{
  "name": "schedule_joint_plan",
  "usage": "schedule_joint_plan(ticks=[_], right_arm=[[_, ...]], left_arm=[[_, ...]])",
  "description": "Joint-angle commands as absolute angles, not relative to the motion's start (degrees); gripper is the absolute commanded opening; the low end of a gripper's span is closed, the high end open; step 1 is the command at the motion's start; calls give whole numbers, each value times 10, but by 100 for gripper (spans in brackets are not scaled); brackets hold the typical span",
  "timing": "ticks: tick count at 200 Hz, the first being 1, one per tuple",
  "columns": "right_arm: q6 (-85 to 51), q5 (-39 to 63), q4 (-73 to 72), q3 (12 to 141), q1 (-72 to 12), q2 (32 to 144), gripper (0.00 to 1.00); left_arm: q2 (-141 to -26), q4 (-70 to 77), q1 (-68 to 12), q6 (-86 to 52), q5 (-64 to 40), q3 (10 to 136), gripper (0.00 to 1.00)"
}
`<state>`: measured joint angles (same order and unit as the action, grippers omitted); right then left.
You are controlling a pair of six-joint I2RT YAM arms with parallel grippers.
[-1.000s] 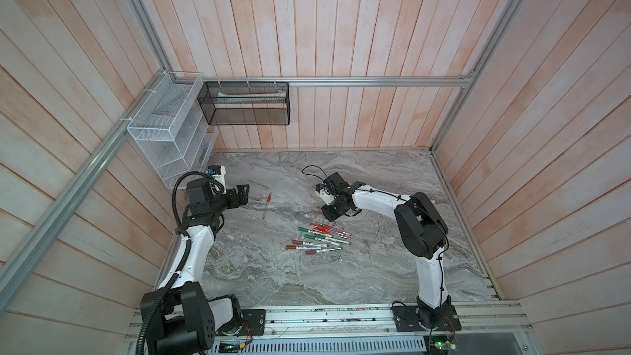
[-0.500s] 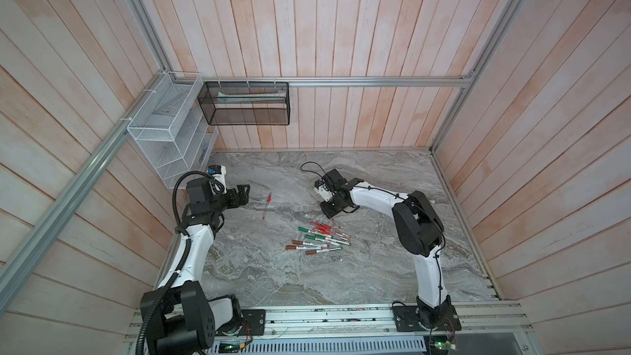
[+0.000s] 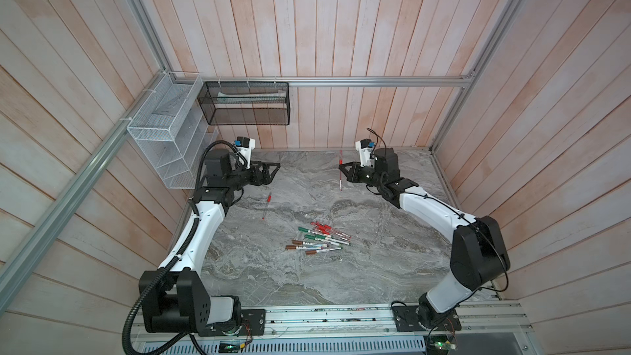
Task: Remove pen caps from pens
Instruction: Pick up the pen from the center of the table.
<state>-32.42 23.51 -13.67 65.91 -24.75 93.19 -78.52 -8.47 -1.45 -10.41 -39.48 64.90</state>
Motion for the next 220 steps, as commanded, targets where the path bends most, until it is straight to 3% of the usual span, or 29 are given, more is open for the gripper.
schedule_joint_plan(ticks=[1,65,137,220], right_arm=[[-495,302,-388,589,-250,931,0],[-676,310,-711,502,-300,976,0],[-716,335,-770,553,-351,1048,0],[-776,345,-855,586,-367,1115,0]], left_arm=[[-808,-28,-40,-170,-478,649,91],[-805,112,-103,-226,-589,539,89],[-819,173,-122,-250,-600,518,81],[-838,194,-135,-253,-595,513,56]])
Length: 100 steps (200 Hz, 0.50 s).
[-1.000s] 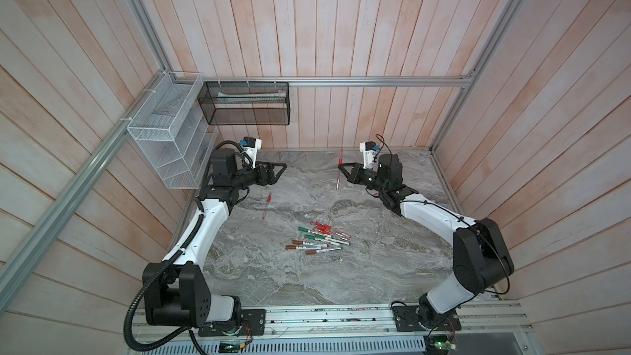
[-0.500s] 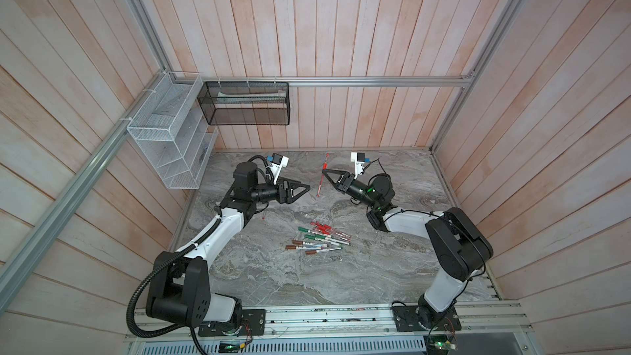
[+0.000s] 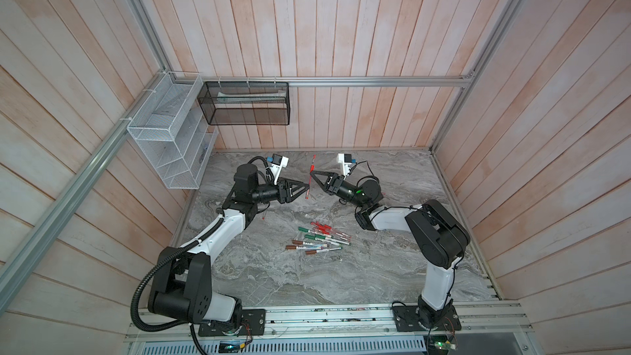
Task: Remove pen caps from pens
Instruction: Pick up the pen from the center of the table.
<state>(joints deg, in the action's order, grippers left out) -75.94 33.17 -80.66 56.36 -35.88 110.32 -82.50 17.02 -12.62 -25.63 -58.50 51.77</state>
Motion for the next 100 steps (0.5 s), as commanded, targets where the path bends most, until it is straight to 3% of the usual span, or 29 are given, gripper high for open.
schedule_joint_plan(ticks=[1,38,70,100], right_arm=[[-775,345,-855,586,-367,1115,0],[-785,348,-862,598,-371,1128,0],[-787,344,-860,598,-373,1129,0],[-774,349,-848,599,-374,1124,0]], left_arm=[[-838,193,-136,-252,-594,514,55],[-844,172,-152,-241,-591,525,44],[-840,150,-152,-232,-582,535,24],[-839,157,-153,-235,-581,535,23]])
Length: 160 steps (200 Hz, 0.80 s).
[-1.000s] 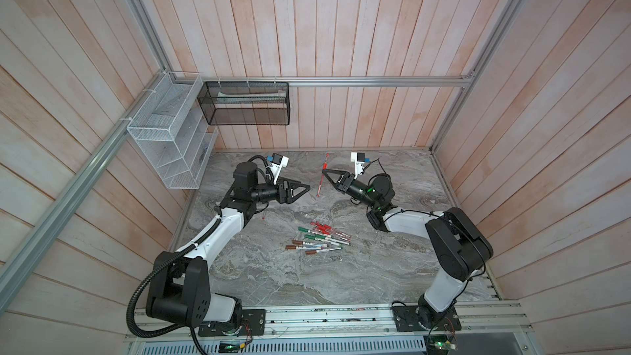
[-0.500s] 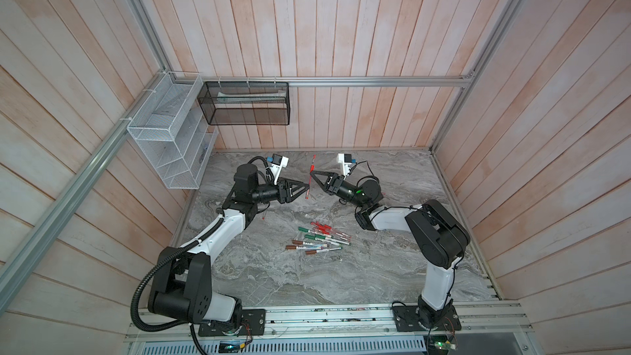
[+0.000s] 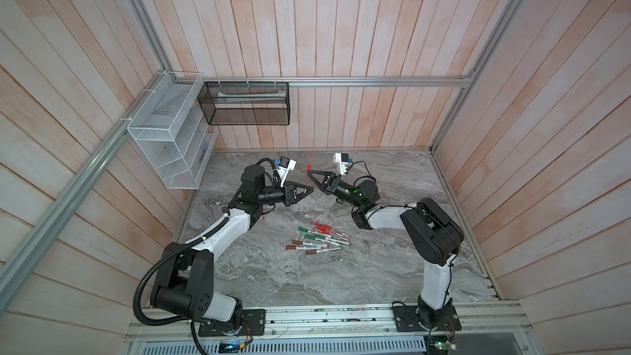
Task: Remove pen caps from pens
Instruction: Pick up the pen from the center of the table.
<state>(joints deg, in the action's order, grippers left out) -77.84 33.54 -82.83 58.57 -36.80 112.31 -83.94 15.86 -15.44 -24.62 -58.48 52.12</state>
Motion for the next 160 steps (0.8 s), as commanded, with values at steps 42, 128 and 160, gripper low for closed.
schedule_joint_plan(ticks=[42,128,160], right_arm=[[-763,349,-843,582,-368,1106,0],[-626,282,-596,530,-327,967,50],[-550,217,-423,602,-345,962,61]], left_arm=[[-833,128,-153,-212,-560,538,0],[-810,-28,-158,5,-377,567,0],[-813,-42,-187,55,-324,564,0]])
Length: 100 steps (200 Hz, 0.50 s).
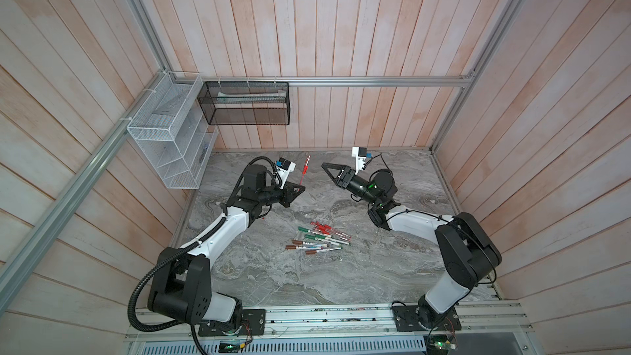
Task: Remove pen caps from pens
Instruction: Pick up the pen from the center of the table.
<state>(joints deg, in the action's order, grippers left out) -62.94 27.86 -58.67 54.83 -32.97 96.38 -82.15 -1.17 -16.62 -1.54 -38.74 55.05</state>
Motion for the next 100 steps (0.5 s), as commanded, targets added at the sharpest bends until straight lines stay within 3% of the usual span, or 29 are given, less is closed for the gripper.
schedule_joint_plan(ticks=[1,54,100], right_arm=[[-549,216,-419,605,-345,962,61],[-549,187,-346,673,-356,1000,63],[-545,202,-318,713,-361,1029,51]], left_arm=[[-812,-43,-187,55,-323,565,0],[-815,-33,-192,37,-324,561,0],[-816,-34,-199,44,-323,562,0]])
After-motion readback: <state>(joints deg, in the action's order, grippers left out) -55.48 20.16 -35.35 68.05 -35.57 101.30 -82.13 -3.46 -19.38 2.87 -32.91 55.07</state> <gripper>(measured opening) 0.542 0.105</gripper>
